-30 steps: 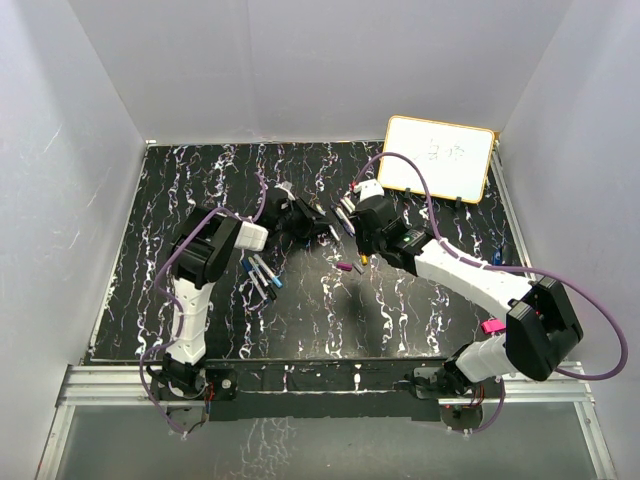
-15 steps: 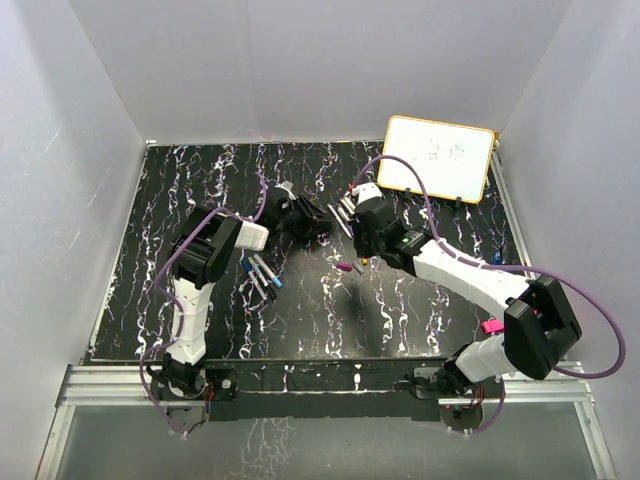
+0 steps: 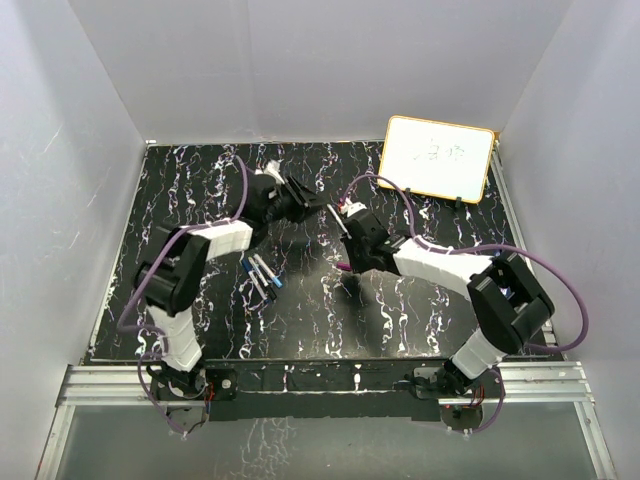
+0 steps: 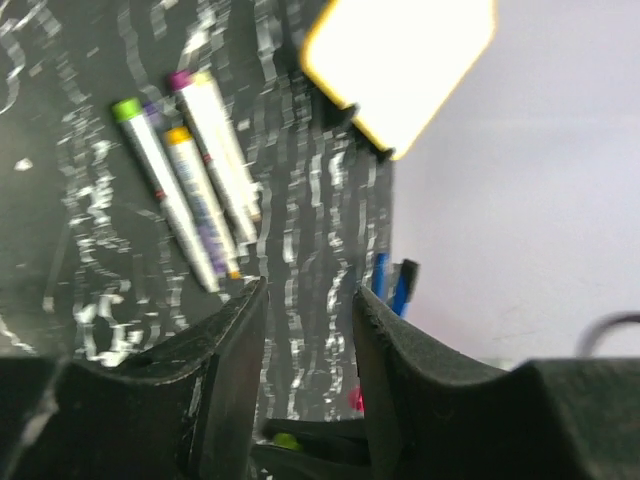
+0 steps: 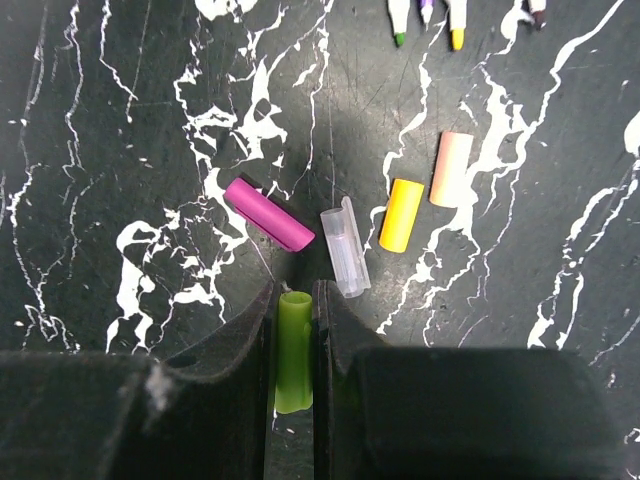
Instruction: Open the pen caps
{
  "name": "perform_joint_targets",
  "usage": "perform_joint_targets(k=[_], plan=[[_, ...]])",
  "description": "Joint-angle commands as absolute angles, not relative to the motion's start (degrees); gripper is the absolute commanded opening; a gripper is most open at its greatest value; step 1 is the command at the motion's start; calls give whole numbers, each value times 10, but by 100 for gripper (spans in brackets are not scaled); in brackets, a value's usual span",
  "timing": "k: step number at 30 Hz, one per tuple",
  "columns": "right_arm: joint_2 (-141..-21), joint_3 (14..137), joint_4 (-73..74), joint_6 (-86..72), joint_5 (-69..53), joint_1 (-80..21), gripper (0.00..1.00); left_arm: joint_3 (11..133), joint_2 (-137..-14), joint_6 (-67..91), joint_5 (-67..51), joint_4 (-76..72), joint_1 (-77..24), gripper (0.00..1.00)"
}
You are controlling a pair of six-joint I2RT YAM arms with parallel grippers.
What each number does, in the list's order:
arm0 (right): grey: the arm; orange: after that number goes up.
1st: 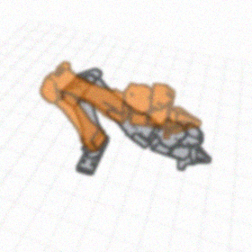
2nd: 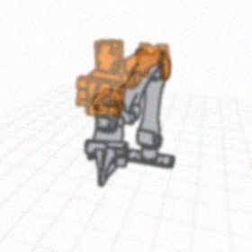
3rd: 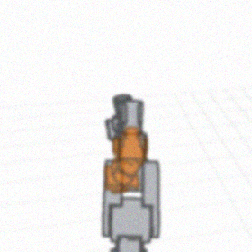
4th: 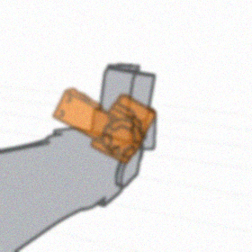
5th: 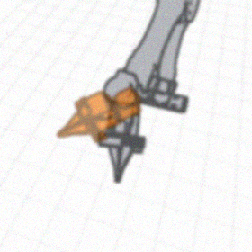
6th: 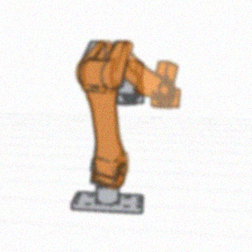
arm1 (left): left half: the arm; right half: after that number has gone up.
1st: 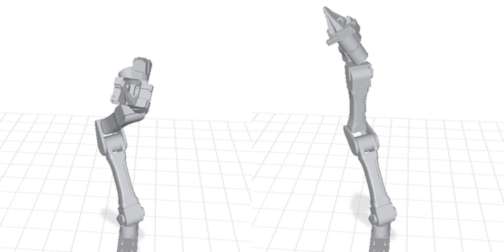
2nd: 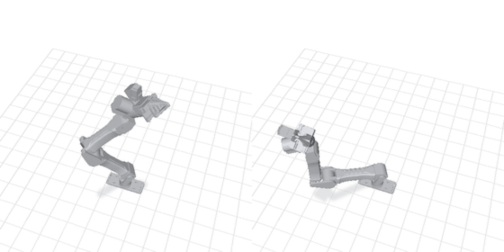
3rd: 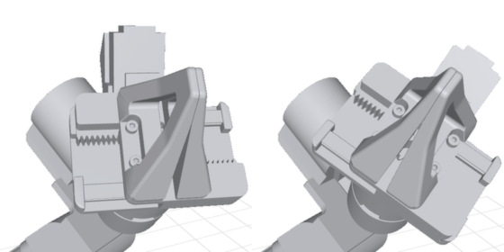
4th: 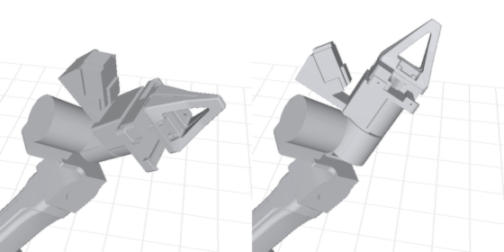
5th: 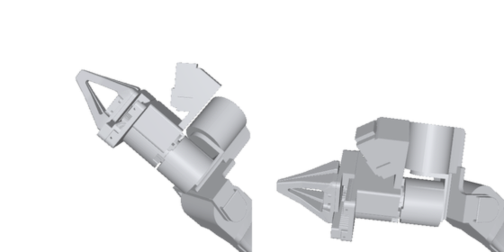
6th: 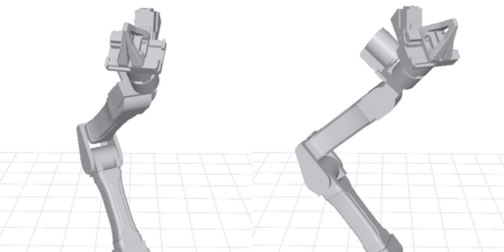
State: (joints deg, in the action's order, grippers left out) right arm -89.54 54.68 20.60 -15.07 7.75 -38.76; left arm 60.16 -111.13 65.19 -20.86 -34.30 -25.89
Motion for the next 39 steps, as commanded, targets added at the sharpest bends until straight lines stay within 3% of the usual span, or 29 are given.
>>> perform_joint_targets(k=[1, 11, 29, 39], plan=[[-905, 542, 170, -158, 76, -394, 0, 588, -994, 587, -162, -295, -254, 39], [-920, 532, 169, -161, 64, -399, 0, 524, -908, 565, -143, -276, -227, 44], [-935, 522, 166, -167, 56, -406, 19, 476, -831, 551, -127, -246, -197, 45], [-934, 524, 169, -167, 60, -405, 23, 465, -816, 552, -125, -240, -191, 45]])
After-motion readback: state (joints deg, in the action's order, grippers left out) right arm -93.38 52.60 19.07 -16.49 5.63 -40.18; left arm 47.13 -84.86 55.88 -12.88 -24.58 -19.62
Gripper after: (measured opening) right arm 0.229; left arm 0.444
